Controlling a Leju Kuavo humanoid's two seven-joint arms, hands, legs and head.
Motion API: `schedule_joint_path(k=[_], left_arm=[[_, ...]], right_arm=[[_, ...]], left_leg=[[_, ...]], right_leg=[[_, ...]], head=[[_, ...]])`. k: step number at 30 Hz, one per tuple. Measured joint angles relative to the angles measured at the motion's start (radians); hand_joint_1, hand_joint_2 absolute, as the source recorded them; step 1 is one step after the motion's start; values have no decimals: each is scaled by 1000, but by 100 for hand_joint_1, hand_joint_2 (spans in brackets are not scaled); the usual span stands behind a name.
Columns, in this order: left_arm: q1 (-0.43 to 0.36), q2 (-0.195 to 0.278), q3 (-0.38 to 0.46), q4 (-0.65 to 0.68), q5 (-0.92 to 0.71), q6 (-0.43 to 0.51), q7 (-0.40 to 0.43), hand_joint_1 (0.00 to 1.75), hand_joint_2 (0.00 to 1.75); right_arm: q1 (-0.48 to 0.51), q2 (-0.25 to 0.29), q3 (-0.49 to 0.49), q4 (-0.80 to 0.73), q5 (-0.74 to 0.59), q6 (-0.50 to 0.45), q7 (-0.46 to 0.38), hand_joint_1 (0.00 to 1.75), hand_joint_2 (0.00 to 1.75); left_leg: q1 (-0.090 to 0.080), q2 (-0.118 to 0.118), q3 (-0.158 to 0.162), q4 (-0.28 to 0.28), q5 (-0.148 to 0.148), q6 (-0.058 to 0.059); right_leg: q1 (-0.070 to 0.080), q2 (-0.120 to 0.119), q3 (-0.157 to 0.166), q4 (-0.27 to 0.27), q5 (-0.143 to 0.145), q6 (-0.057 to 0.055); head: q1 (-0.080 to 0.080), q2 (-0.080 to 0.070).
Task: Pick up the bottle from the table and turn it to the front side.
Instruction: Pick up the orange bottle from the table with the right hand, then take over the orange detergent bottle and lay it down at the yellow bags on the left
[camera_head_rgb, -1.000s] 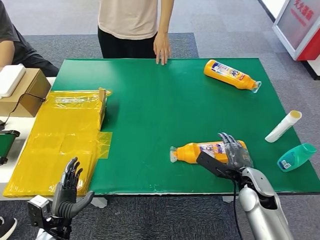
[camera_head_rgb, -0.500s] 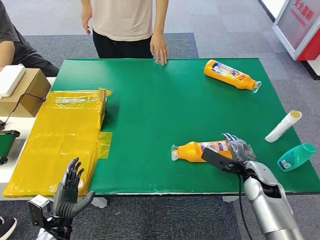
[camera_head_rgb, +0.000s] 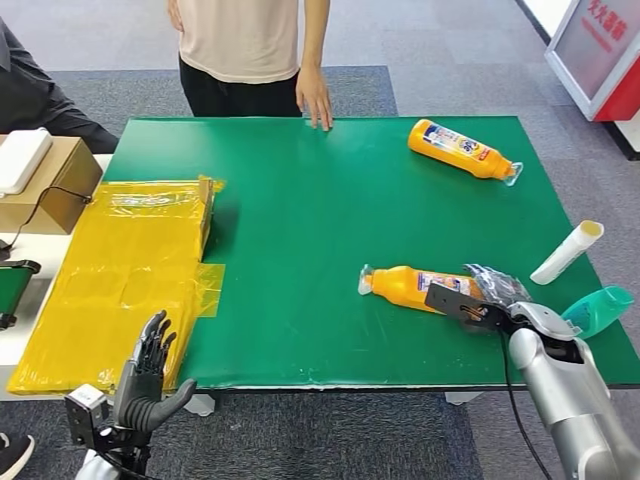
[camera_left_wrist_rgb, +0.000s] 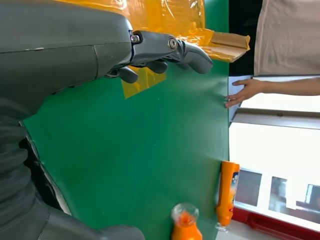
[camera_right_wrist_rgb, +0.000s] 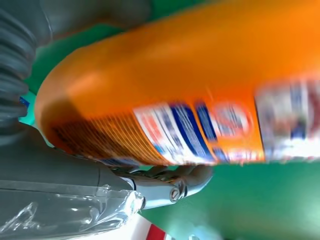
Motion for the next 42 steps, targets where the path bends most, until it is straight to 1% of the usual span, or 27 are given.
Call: schedule_joint_path(k=[3,6,10,12,16,18,20,23,25,29,32,35,38,41,42], left_arm=[[1,4,-5,2,11,4,0,0,175],[3,7,-5,2,20,1,0,0,175],[11,8,-5,2,30,-11,0,0,175],[14,8,-5,2,32,-20,0,0,175],[12,4,-5,2,36,-47,0,0,175],[5,1,-7,5,53,-90,4,0,175],[-15,-2,-18,12,85,-151,26,0,175],[-54,-1,-62,22,116,-195,75,0,175],[-80,3,-110,28,128,-196,98,0,175],[-132,22,-225,32,155,-183,137,0,175],[-165,38,-305,31,183,-170,166,0,175],[-187,58,-361,30,205,-157,186,0,175],[-203,74,-399,29,212,-129,194,0,175],[-216,80,-410,25,213,-87,197,0,175],[-219,81,-411,23,213,-73,197,22,175]], right_arm=[[0,-11,9,4,-18,-13,-16,175,175],[23,-18,13,-16,-53,-40,-35,175,175],[106,-16,15,-121,-157,-81,-80,175,175],[153,-3,13,-195,-231,-103,-107,175,175],[224,57,12,-335,-329,-130,-139,175,175],[246,103,14,-382,-374,-136,-171,175,175],[258,163,29,-404,-416,-140,-213,175,175],[258,248,75,-393,-451,-156,-269,175,175],[251,297,110,-363,-460,-179,-298,175,175],[227,373,170,-274,-440,-234,-349,175,175],[218,417,206,-213,-417,-262,-372,175,175],[213,444,233,-159,-396,-278,-386,175,175],[210,460,254,-116,-380,-291,-399,175,175],[209,472,272,-80,-371,-301,-408,175,175],[210,475,276,-70,-369,-305,-410,171,175]], left_leg=[[0,0,0,0,0,0],[0,0,0,0,0,0],[0,0,-2,0,0,0],[0,0,-2,0,0,0],[1,0,-3,0,0,-1],[1,0,-3,0,0,-1],[1,0,-3,0,1,-1],[1,0,-3,0,1,-1],[1,0,-3,0,2,-1],[1,0,-3,0,4,-1],[1,0,-3,0,4,-1],[1,0,-3,0,4,-1],[1,0,-3,0,4,-1],[1,0,-3,0,4,-1],[1,0,-3,0,4,-1]], right_leg=[[0,0,0,0,0,0],[0,0,0,0,0,0],[0,-1,0,0,0,0],[0,-1,-2,0,0,0],[1,-1,-3,0,-1,-1],[1,-1,-3,0,-1,-1],[1,-1,-3,0,-1,-1],[1,-1,-3,0,0,-2],[1,-1,-3,0,1,-1],[1,-1,-2,0,2,-1],[1,-1,-2,0,3,-2],[1,-1,-3,0,3,-2],[1,-1,-3,0,3,-2],[1,-1,-3,0,2,-2],[1,-1,-3,0,2,-2]], head=[[0,0],[0,0],[0,0],[0,0],[0,0],[0,0],[0,0],[0,0],[0,0],[0,0],[0,0],[0,0],[0,0],[0,0],[0,0]])
